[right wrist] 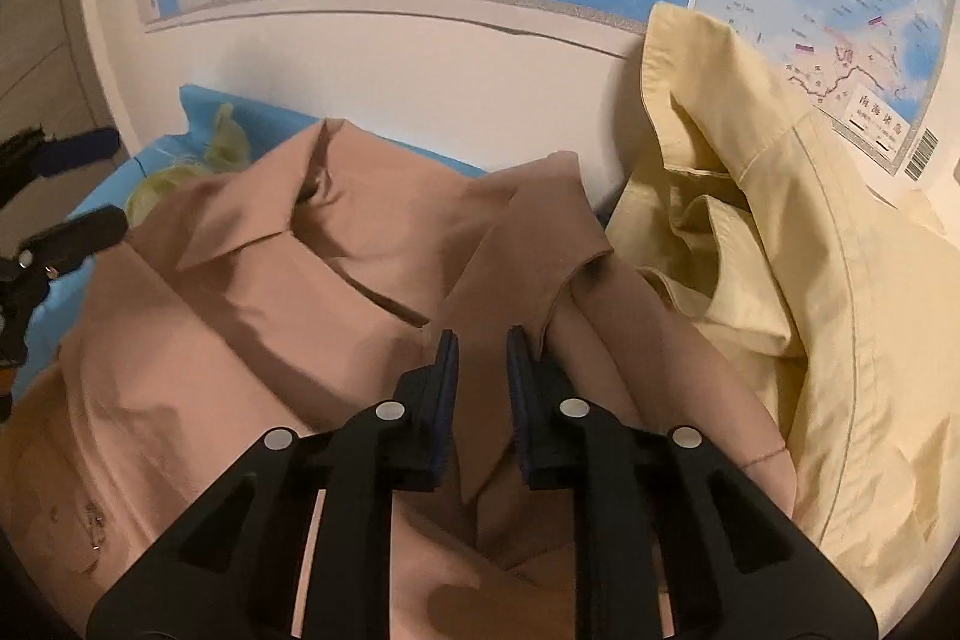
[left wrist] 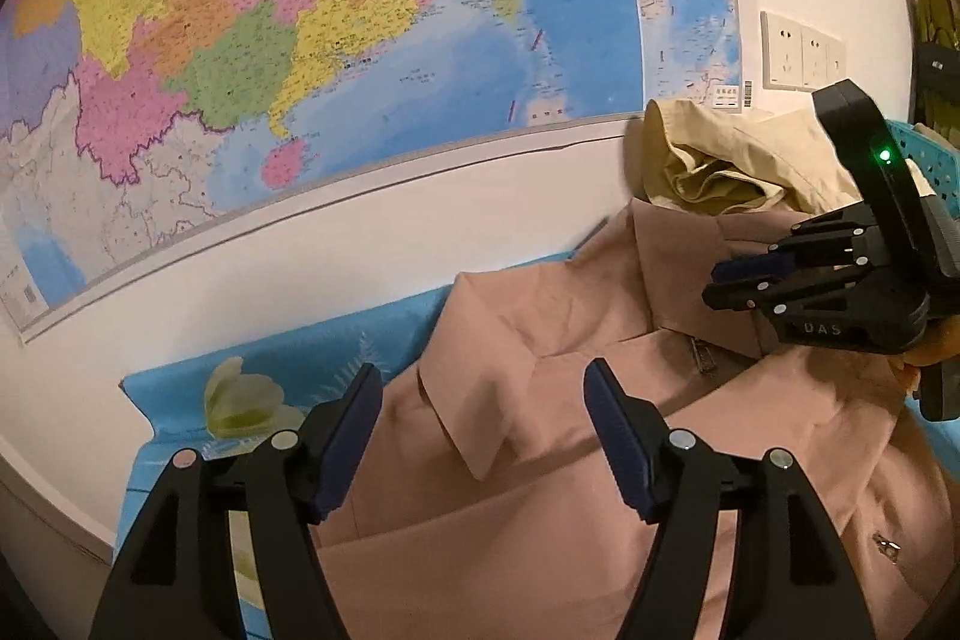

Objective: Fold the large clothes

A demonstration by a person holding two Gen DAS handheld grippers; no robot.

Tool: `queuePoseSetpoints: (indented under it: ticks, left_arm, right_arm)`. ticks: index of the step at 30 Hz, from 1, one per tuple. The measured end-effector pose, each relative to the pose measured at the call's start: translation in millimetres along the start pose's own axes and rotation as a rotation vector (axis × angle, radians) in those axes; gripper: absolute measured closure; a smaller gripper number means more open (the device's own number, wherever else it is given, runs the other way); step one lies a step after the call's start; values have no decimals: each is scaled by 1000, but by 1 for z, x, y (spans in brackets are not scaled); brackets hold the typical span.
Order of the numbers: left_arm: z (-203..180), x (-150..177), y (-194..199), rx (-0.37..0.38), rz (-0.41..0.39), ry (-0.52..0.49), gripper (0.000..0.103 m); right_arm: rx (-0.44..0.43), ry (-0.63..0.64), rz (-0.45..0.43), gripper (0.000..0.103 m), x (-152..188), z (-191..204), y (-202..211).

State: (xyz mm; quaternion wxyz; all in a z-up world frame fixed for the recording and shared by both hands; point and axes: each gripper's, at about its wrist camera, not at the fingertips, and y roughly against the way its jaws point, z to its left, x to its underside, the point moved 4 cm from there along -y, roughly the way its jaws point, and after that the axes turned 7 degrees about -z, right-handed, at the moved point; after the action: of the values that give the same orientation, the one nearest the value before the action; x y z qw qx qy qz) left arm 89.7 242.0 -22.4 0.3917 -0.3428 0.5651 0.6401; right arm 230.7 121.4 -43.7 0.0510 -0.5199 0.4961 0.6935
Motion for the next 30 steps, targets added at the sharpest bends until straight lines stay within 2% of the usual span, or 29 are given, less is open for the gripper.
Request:
queuePoseSetpoints:
  ticks: [3,9,13,15,18,23,26,30]
  left_arm:
    - [-1,2,2,-11,4,6,36]
    - [-2,10,16,-27,19,21,36]
    - [0,23,35,-3,31,52,23]
    - [4,34,45,-2,35,66,23]
    - [18,62,67,-1,60,111,21]
    - [45,116,105,2,111,214,16]
    - [59,145,125,16,141,291,16]
    - [71,180,146,44,189,386,16]
  right_arm:
    - [-25,-1,-28,74,4,6,21]
    - [-85,7,-60,64,20,17,68]
    - [-125,-13,-45,56,42,19,93]
    - [-145,-44,-31,51,60,16,105]
    - [-161,-114,-21,45,85,9,120]
    - [-183,-303,-9,37,143,-19,160]
    - [-184,-385,-6,24,174,-29,181]
    - [-215,-486,26,24,214,-32,198]
